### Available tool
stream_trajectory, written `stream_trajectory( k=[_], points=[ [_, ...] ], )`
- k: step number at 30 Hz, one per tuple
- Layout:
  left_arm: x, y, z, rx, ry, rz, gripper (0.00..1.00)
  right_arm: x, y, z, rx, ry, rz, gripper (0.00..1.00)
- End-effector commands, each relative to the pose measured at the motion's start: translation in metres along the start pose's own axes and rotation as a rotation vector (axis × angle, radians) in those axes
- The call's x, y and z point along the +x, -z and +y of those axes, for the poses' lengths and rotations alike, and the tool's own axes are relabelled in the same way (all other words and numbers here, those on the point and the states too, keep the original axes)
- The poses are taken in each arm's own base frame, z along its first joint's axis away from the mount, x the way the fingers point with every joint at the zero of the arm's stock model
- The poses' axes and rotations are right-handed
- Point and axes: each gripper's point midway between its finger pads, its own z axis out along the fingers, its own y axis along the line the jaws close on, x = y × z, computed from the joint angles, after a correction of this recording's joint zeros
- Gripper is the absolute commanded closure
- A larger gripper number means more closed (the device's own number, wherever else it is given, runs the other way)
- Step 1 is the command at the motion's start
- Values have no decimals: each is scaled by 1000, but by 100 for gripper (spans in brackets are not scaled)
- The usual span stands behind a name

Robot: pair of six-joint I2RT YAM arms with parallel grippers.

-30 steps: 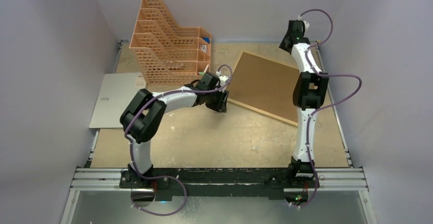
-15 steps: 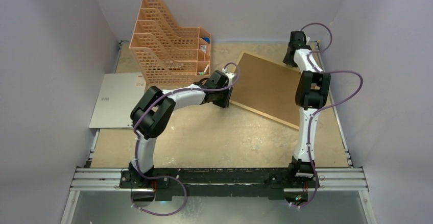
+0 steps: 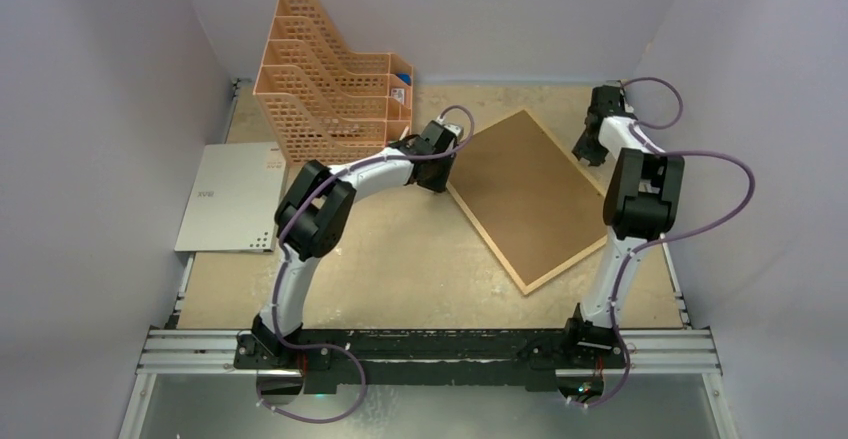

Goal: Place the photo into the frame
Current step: Adjust the photo frame at the center of the board.

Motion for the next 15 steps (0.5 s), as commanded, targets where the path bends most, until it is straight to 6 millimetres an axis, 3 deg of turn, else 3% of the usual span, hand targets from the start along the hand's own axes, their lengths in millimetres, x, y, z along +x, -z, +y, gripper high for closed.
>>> stream_trajectory(
  k=[1,5,10,13,15],
  points=[
    [11,-26,25,-56,35,50,77,88,24,1,-60,27,223,66],
    [4,-27,29,-51,54,45,78,132,37,-15,-77,19,276,66],
    [7,-26,38,-60,71,55,79,169,55,-22,-116,-11,328,66],
    [11,-20,40,-65,77,54,79,177,70,-25,-131,-24,322,66],
    [10,-12,41,-61,86,28,79,166,83,-28,-117,-68,281,65]
  ],
)
